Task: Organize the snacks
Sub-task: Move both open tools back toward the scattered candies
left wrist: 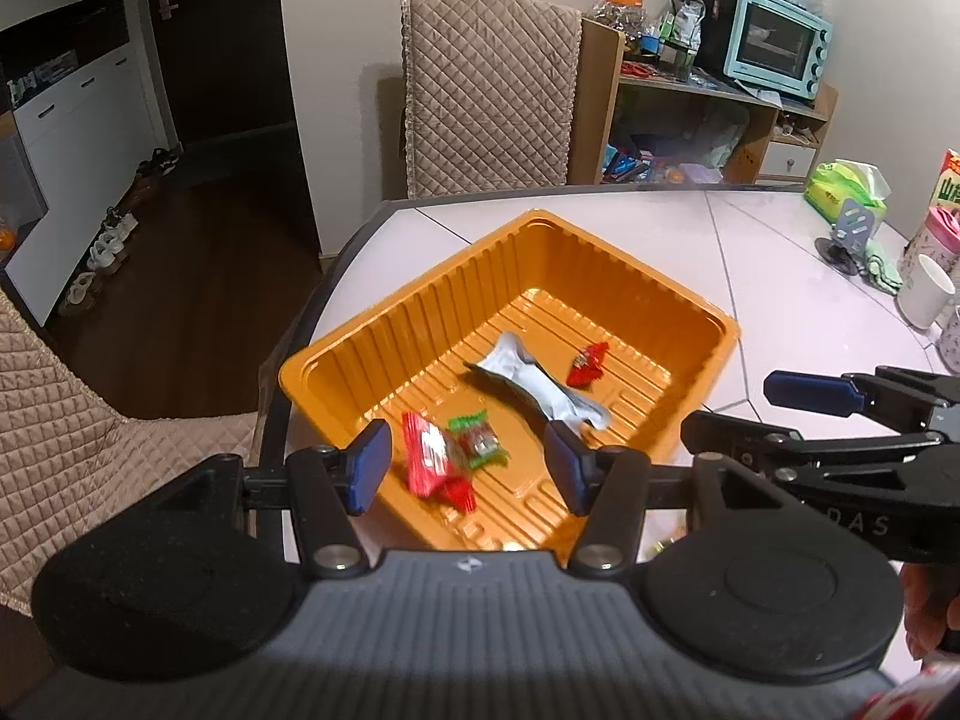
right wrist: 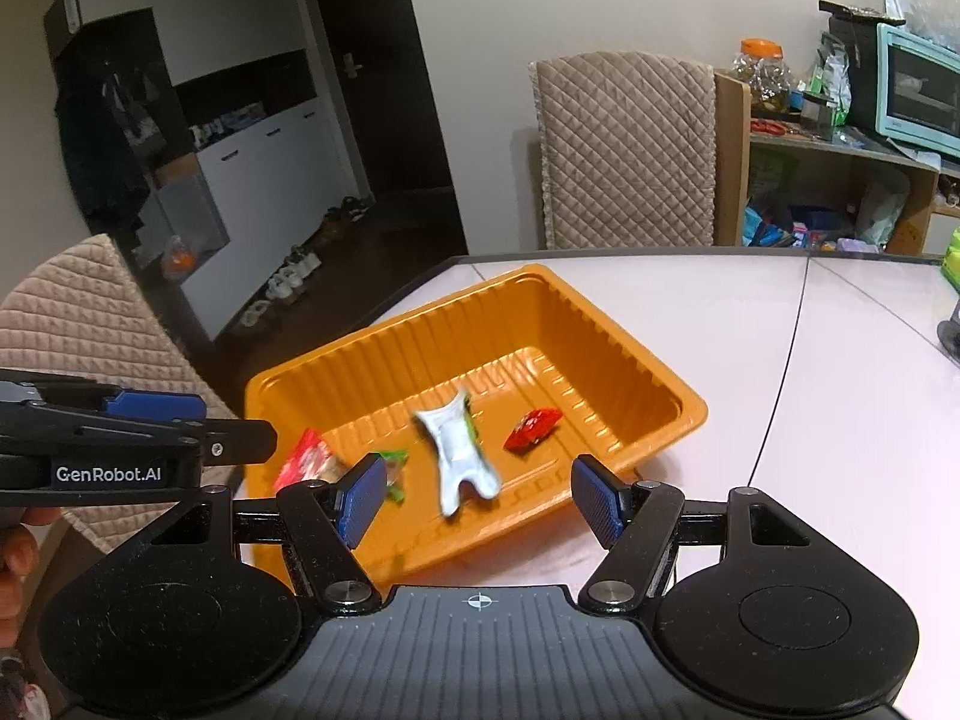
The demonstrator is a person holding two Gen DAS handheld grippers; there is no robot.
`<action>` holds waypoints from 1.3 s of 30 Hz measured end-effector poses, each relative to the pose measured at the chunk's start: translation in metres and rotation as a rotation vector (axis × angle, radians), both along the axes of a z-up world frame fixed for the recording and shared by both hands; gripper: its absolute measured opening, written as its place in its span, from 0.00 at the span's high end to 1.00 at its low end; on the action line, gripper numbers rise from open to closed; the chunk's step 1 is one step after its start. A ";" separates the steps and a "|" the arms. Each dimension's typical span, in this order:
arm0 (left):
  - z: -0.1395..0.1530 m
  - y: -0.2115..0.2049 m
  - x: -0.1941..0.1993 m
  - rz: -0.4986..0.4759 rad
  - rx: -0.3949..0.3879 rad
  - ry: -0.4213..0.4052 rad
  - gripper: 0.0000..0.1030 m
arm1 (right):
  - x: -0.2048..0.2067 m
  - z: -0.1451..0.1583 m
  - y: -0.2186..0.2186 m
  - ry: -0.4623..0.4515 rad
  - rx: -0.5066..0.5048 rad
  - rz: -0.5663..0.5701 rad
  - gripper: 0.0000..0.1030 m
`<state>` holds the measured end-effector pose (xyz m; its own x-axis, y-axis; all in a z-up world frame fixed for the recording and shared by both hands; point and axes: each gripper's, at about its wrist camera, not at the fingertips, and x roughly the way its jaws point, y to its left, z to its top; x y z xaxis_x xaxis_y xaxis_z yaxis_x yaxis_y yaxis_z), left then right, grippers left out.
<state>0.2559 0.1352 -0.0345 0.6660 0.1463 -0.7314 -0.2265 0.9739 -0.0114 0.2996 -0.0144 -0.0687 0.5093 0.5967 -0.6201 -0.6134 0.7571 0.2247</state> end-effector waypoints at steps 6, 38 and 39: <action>0.006 -0.017 -0.027 0.006 -0.015 -0.010 0.48 | -0.026 0.007 -0.023 0.007 0.015 0.001 0.34; -0.031 -0.128 -0.106 -0.168 -0.060 0.060 0.48 | -0.103 -0.018 -0.153 0.092 -0.055 -0.059 0.34; -0.032 -0.130 -0.106 -0.170 -0.061 0.062 0.48 | -0.103 -0.020 -0.155 0.091 -0.059 -0.063 0.34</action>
<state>0.1501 0.0053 -0.0664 0.6310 -0.0105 -0.7757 -0.0606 0.9962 -0.0627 0.1961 -0.1699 -0.0885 0.4851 0.5264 -0.6983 -0.5431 0.8072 0.2312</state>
